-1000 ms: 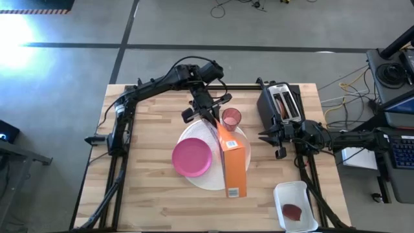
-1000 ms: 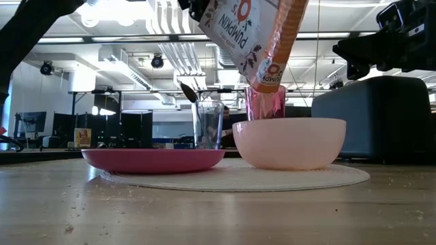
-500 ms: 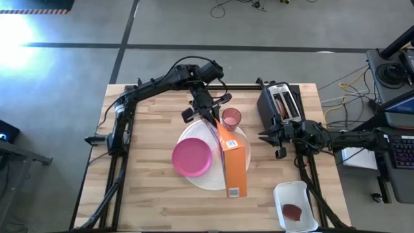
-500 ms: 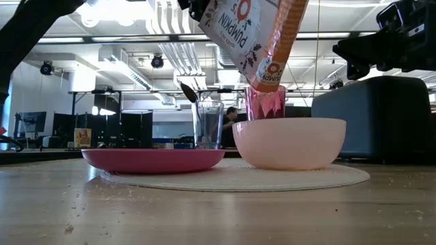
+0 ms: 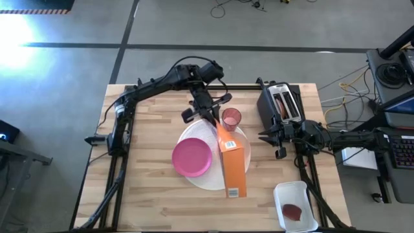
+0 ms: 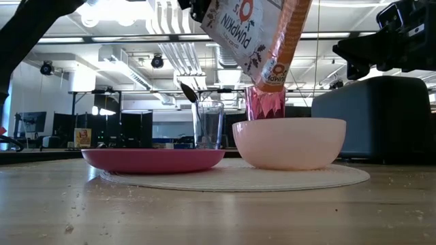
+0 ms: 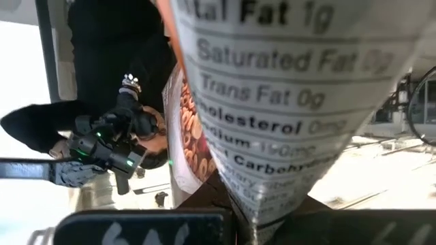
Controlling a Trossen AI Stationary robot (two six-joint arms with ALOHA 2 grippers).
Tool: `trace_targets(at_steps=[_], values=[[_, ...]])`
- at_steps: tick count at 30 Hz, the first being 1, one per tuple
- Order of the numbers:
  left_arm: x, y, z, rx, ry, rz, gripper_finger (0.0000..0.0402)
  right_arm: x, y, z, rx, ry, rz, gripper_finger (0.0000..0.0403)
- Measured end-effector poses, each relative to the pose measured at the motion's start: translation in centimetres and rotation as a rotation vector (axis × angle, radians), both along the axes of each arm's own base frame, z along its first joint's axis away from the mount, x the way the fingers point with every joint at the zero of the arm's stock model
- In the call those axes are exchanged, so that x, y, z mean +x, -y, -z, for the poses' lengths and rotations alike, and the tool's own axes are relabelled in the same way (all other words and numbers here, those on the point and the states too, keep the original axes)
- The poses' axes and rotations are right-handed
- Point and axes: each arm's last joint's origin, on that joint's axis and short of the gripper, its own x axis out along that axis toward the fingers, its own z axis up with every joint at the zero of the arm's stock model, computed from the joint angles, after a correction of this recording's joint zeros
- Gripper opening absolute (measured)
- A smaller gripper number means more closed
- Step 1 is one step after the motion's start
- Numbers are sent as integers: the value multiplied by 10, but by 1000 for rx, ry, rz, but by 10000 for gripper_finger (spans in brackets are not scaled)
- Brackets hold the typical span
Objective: Arrange a breakfast setting
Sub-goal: Pour the cereal from the orange cereal box into the orange bowl
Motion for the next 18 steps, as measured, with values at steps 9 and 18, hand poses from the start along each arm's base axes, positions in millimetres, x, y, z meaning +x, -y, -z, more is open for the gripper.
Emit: trace_targets(at_steps=[9,18], values=[[-2,17,4,98,151,111,0,0,0,0,0,0,0,63],[-11,31,13,366,413,285,0,0,0,0,0,0,0,63]])
